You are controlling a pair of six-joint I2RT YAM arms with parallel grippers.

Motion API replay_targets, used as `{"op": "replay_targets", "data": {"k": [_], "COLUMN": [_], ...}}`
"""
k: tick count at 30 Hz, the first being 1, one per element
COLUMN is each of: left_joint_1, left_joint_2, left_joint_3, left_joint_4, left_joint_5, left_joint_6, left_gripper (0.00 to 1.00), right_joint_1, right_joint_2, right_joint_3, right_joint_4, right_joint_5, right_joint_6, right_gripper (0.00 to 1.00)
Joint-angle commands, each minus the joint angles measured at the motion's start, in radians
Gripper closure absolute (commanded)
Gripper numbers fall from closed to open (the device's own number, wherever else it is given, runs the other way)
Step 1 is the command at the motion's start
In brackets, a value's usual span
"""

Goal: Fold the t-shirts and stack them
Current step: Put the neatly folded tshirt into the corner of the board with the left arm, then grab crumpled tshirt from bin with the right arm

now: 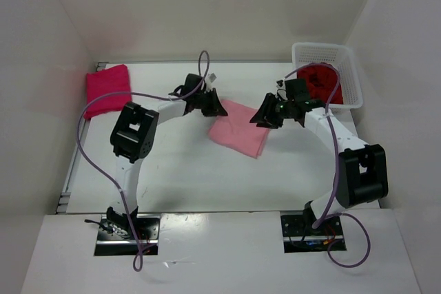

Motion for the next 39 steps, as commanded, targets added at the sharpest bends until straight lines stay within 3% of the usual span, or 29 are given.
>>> {"op": "replay_targets", "data": {"k": [1, 4, 9, 12, 14, 16, 17, 22, 28, 29, 32, 35, 38, 39], "left_joint_1": [0.056, 0.135, 0.385, 0.556, 0.644, 0.77, 0.802, 0.842, 0.842, 0.842, 0.79, 0.64, 0.477, 0.438], "left_joint_2": [-0.071, -0.12, -0.209, -0.297, -0.353, -0.432, -0.448, -0.578, -0.917, -0.954, -0.997, -0.997, -0.997, -0.997], "left_joint_3": [0.209, 0.268, 0.29, 0.202, 0.037, -0.115, -0.225, -0.508, -0.722, -0.737, -0.769, -0.792, -0.792, -0.792], "left_joint_4": [-0.023, -0.023, -0.023, 0.012, 0.073, 0.129, 0.115, 0.147, 0.023, 0.006, -0.035, -0.017, -0.017, -0.026], "left_joint_5": [0.021, 0.039, 0.062, 0.071, -0.012, -0.049, -0.083, -0.039, -0.149, -0.168, -0.115, -0.084, -0.083, -0.083], "left_joint_6": [0.001, -0.045, -0.079, -0.101, -0.135, -0.244, -0.267, -0.325, -0.284, -0.275, -0.238, -0.2, -0.168, -0.168], "left_gripper": [1.0, 1.0, 1.0, 1.0, 0.72, 0.31, 0.0, 0.0, 0.0, 0.0, 0.0, 0.0, 0.3, 0.39], "right_joint_1": [-0.005, -0.016, -0.016, -0.016, -0.016, -0.016, -0.016, -0.016, -0.016, -0.016, -0.034, -0.063, -0.138, -0.169], "right_joint_2": [-0.058, -0.058, -0.047, -0.024, -0.013, -0.004, -0.004, 0.016, 0.025, 0.039, 0.065, 0.131, 0.206, 0.221], "right_joint_3": [-0.024, -0.033, -0.034, -0.034, -0.024, -0.024, -0.024, -0.001, 0.018, 0.032, 0.103, 0.236, 0.388, 0.425], "right_joint_4": [0.006, 0.006, 0.006, 0.006, 0.006, 0.006, 0.006, 0.006, 0.035, 0.035, 0.025, -0.024, -0.072, -0.081], "right_joint_5": [-0.034, -0.034, -0.043, -0.063, -0.077, -0.086, -0.086, -0.097, -0.031, -0.017, 0.072, 0.194, 0.288, 0.325], "right_joint_6": [0.005, 0.005, -0.006, -0.015, -0.015, -0.015, -0.015, -0.026, 0.002, 0.002, 0.011, 0.0, -0.009, -0.009], "right_gripper": [0.56, 0.56, 0.55, 0.55, 0.55, 0.55, 0.55, 0.54, 0.56, 0.59, 0.9, 1.0, 1.0, 0.94]}}
